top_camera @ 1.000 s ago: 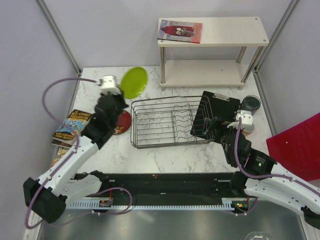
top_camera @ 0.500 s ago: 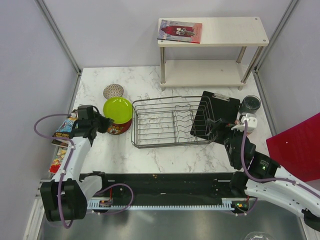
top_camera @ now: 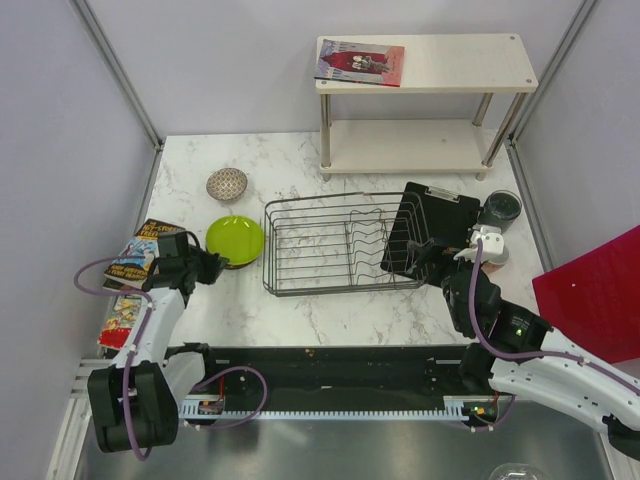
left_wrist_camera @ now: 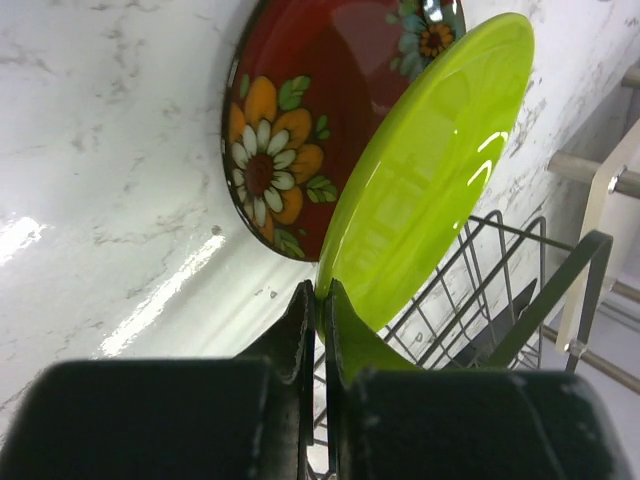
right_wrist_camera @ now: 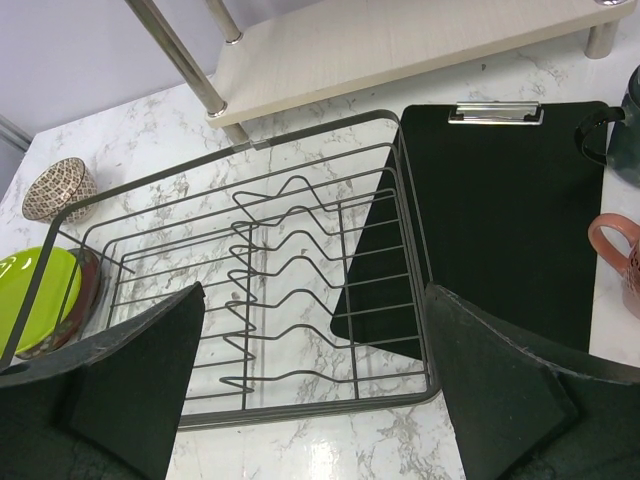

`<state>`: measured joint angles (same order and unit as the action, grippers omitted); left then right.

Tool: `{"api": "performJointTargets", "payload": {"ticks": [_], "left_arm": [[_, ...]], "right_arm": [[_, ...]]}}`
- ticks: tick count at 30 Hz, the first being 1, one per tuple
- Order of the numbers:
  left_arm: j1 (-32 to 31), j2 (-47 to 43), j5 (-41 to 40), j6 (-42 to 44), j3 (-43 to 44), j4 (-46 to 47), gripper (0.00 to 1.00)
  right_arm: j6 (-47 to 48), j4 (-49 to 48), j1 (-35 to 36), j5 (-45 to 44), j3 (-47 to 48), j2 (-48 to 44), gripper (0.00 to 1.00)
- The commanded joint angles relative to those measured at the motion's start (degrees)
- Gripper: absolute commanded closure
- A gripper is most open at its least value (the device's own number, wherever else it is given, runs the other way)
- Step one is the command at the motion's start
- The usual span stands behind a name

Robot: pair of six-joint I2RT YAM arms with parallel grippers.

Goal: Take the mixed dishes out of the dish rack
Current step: Place the plate at the center of the board.

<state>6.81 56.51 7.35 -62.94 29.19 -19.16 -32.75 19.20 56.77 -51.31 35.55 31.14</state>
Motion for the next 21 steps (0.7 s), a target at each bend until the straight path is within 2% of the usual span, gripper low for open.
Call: {"api": "performJointTargets", "payload": {"ticks": [1,6,17,18,19,21], "left_arm": [[1.9,-1.1,-1.7,-4.0,-0.1,5.1,0.98],[2.4,3.4,-0.1,-6.6,-1.9,8.6,0.98],[2.6,12.0,0.8,-6.2,-2.4,11.7,0.98],[2.7,12.3,0.9,-6.1,-2.3,11.8,0.96],[2.8,12.6,0.8,-6.0,-2.2,11.9,0.87],[2.9,12.7,1.3,-5.4,-1.8,11.8,0.75]], "right_arm": [[-0.4,-0.8,0.1,0.6,0.2,-0.1,0.02],[-0.3,-1.1,0.2,0.8,0.4,0.8,0.02],[0.4,-1.1,0.2,0.5,0.0,-0.3,0.03],[0.3,-1.1,0.1,0.5,-0.1,-0.3,0.03],[0.1,-1.2,0.1,0.5,-0.1,-0.3,0.03],[0.1,-1.1,0.1,0.5,-0.2,-0.3,0.03]]}}
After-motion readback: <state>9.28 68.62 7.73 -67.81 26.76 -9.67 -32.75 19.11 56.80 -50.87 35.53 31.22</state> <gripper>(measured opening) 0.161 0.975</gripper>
